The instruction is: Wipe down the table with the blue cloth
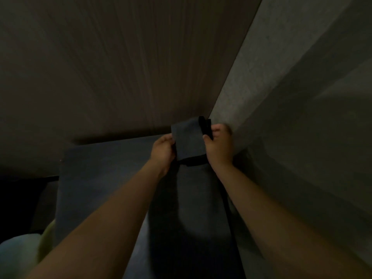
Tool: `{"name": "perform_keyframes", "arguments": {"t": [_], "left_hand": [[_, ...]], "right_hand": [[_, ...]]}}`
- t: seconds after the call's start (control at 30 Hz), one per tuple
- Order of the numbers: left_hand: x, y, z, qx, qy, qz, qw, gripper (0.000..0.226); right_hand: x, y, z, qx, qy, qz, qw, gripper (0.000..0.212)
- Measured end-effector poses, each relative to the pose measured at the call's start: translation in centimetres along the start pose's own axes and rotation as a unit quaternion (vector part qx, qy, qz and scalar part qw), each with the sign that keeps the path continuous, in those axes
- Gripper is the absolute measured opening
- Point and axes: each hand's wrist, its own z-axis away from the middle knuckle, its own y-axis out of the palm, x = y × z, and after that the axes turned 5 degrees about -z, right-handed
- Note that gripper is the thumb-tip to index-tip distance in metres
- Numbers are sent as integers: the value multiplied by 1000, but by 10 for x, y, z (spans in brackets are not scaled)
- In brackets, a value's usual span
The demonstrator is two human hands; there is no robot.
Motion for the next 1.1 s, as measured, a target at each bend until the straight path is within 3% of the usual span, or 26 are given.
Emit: {"name": "perform_keyframes", "arguments": {"t": [0.1, 0.17, 0.37, 0.5, 0.67, 0.8, 0.9, 1.0, 1.1], "left_hand": [[12, -2, -11, -76, 49, -110, 990, 20], [14, -4, -17, -114, 84, -183, 973, 14], [19, 1, -27, -108, 143, -247, 952, 30], [28, 1, -36, -88, 178, -306, 931, 26], [33, 2, -37, -66, 187, -380, 903, 45], [32, 2, -31, -68, 191, -453, 868, 54], [30, 3, -25, -55, 167, -457, 872, 58], [30, 2, -13, -75, 164, -384, 905, 55], [20, -13, -7, -185, 134, -217, 949, 28]], "right_hand": [[-2, 9, 3, -21, -173, 171, 970, 18], [-5, 15, -4, -12, -216, 278, 936, 18], [-15, 18, -10, 36, -170, 468, 866, 26], [-30, 18, -9, 90, -144, 487, 857, 25], [-42, 18, -9, 106, -170, 535, 821, 39], [-47, 27, 2, 48, -163, 510, 843, 33], [-44, 23, 10, 84, -156, 541, 822, 59], [-33, 16, 22, 111, -131, 492, 854, 84], [-6, 7, 28, 58, -146, 369, 916, 77]]}}
